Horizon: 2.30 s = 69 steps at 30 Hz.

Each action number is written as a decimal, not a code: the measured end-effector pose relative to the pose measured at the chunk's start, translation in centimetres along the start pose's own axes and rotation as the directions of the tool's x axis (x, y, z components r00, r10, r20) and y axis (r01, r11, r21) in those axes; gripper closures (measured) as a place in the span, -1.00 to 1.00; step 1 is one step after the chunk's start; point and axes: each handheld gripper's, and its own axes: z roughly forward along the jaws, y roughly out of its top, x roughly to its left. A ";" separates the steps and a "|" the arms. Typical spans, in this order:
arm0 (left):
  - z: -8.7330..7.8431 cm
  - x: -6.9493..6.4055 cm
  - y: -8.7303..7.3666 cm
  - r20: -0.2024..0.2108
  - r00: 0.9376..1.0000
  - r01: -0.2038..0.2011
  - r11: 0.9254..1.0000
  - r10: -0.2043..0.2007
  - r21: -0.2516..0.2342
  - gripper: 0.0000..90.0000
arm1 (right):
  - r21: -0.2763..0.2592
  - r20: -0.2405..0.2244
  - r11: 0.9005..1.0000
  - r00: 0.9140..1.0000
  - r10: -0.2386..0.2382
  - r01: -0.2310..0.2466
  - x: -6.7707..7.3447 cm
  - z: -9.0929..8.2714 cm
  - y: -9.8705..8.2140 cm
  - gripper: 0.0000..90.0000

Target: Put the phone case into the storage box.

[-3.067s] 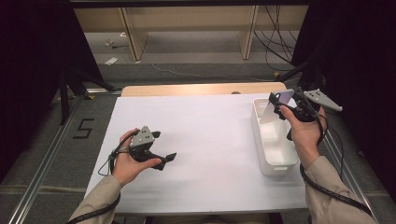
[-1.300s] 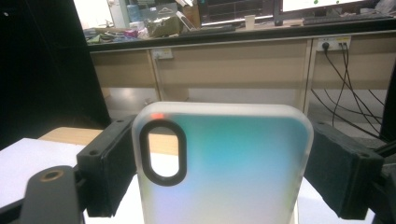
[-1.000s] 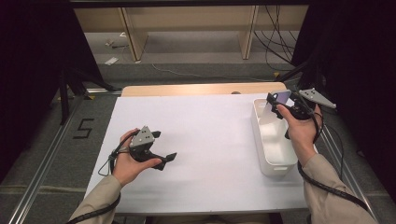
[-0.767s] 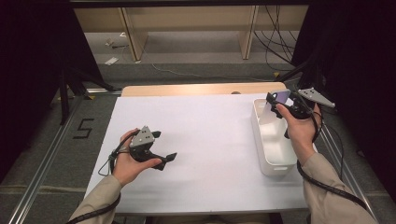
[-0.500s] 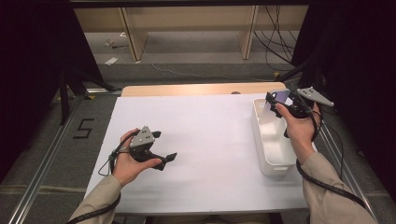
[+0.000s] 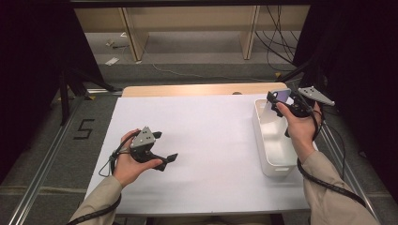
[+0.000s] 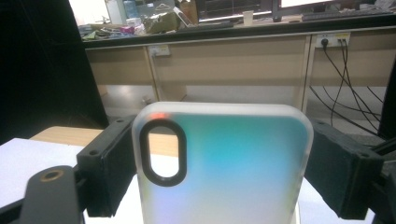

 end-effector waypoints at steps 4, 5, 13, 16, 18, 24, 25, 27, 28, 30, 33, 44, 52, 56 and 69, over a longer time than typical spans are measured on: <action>0.0 0.0 0.0 0.000 1.000 0.000 1.000 0.000 -0.002 -1.00 | -0.001 0.000 1.000 1.000 -0.005 0.005 0.0 0.2 0.0 -0.60; 0.0 0.0 0.0 0.000 1.000 0.000 1.000 0.000 -0.002 -1.00 | -0.001 0.001 1.000 1.000 -0.005 0.005 0.0 0.3 0.0 -0.60; 0.0 0.0 0.0 -0.001 1.000 0.000 1.000 0.000 -0.001 -1.00 | 0.003 0.004 1.000 1.000 -0.007 0.007 0.1 0.5 -0.1 -0.60; 0.0 0.0 0.0 0.000 1.000 0.000 1.000 0.000 -0.004 -1.00 | 0.003 0.006 1.000 1.000 -0.007 0.007 0.1 0.6 -0.1 -0.60; 0.0 0.0 0.0 0.001 1.000 0.001 1.000 -0.001 -0.003 -1.00 | 0.002 0.006 1.000 1.000 -0.008 0.008 0.0 0.7 -0.1 -0.60; 0.0 0.0 0.0 0.001 1.000 0.003 1.000 -0.003 -0.003 -1.00 | 0.004 0.009 1.000 1.000 -0.010 0.009 0.0 0.9 -0.1 -0.60; 0.0 0.0 0.0 0.002 1.000 0.002 1.000 -0.002 -0.002 -1.00 | 0.005 0.009 1.000 1.000 -0.011 0.011 0.0 0.9 -0.1 -0.60; 0.1 -0.1 0.0 0.003 1.000 0.002 1.000 -0.002 -0.002 -1.00 | 0.006 0.009 1.000 1.000 -0.012 0.012 0.1 1.0 -0.1 -0.60; 0.1 -0.1 0.0 0.002 1.000 0.002 1.000 -0.002 -0.003 -1.00 | 0.008 0.009 1.000 1.000 -0.014 0.014 0.1 1.0 -0.1 -0.60; 0.0 0.0 0.0 0.001 1.000 0.001 1.000 -0.001 -0.003 -1.00 | 0.008 0.009 1.000 1.000 -0.014 0.014 0.1 1.0 -0.1 -0.60; 0.0 0.0 0.0 0.001 1.000 0.002 1.000 -0.002 -0.003 -1.00 | 0.008 0.011 1.000 1.000 -0.015 0.014 0.1 1.1 -0.2 -0.60; 0.1 -0.1 0.0 0.003 1.000 0.001 1.000 -0.001 -0.003 -1.00 | 0.011 0.011 1.000 1.000 -0.019 0.019 0.1 1.4 -0.1 -0.60; 0.1 -0.1 0.0 0.003 1.000 0.001 1.000 -0.001 -0.004 -1.00 | 0.012 0.012 1.000 1.000 -0.021 0.021 0.2 1.6 -0.1 -0.60; 0.1 -0.1 0.0 0.003 1.000 0.001 1.000 -0.001 -0.003 -1.00 | 0.013 0.013 1.000 1.000 -0.025 0.025 0.2 1.7 -0.1 -0.60; 0.1 -0.1 0.0 0.004 1.000 0.002 1.000 -0.002 -0.004 -1.00 | 0.016 0.013 0.999 0.999 -0.029 0.029 0.2 2.0 -0.1 -0.60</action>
